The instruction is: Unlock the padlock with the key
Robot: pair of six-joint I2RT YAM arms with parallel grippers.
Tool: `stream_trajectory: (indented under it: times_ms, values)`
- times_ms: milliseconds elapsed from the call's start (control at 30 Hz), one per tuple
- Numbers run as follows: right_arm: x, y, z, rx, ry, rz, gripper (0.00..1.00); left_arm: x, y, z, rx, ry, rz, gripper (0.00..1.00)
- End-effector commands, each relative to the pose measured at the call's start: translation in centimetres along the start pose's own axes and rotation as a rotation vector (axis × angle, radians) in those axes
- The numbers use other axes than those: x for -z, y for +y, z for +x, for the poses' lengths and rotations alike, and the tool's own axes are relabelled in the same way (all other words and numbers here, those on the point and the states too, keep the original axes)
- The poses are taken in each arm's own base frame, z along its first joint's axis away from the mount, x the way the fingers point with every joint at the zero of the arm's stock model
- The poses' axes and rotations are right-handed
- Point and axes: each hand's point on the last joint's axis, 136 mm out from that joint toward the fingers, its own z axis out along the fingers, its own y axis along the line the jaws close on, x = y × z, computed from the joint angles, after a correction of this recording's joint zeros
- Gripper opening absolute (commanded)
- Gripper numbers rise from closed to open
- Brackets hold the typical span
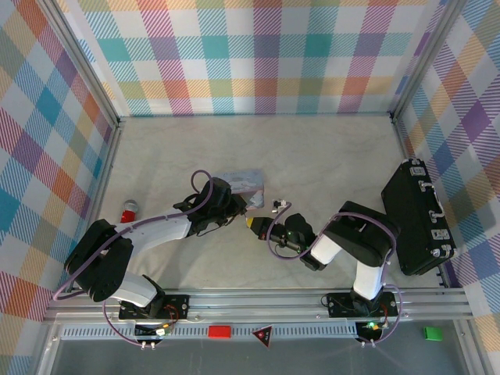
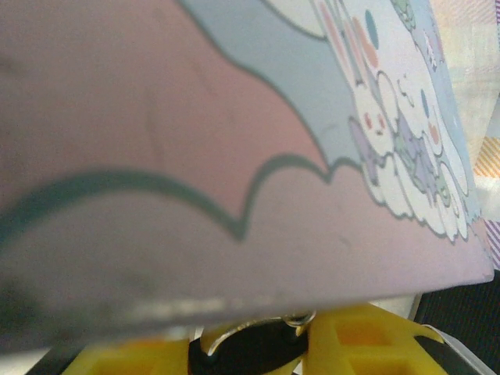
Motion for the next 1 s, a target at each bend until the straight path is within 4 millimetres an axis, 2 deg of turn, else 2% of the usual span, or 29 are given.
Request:
stream_trajectory:
  times_ms: [0, 167, 433, 633, 800, 967]
  values:
    - [-0.5, 2.2, -3.5, 0.01, -0.096, -0.089, 0.0, 0.6, -2.7, 4.3, -0.04, 0.175, 0.085, 0.1]
    - [-0.4, 2.9, -3.5, 0.062, -0.086, -0.113, 0.0, 0.5, -2.5, 4.4, -0.045, 0.18, 0.079, 0.1]
    - [-0.3, 2.3, -4.2, 0.094, -0.105, -0.092, 0.0, 0.6, -2.5, 4.9, -0.059, 0.199, 0.075, 0.1]
    - [-0.4, 2.8, -4.6, 0.1, -0.104, -0.098, 0.0, 0.5, -2.4, 5.1, -0.061, 0.203, 0.074, 0.1]
    - [0.0, 2.5, -4.4, 0.065, -0.106, -0.086, 0.0, 0.4, -2.5, 5.1, -0.064, 0.2, 0.075, 0.1]
    - [0.2, 2.0, -4.4, -0.065, -0.111, -0.09, 0.0, 0.1, -2.6, 5.1, -0.067, 0.202, 0.073, 0.1]
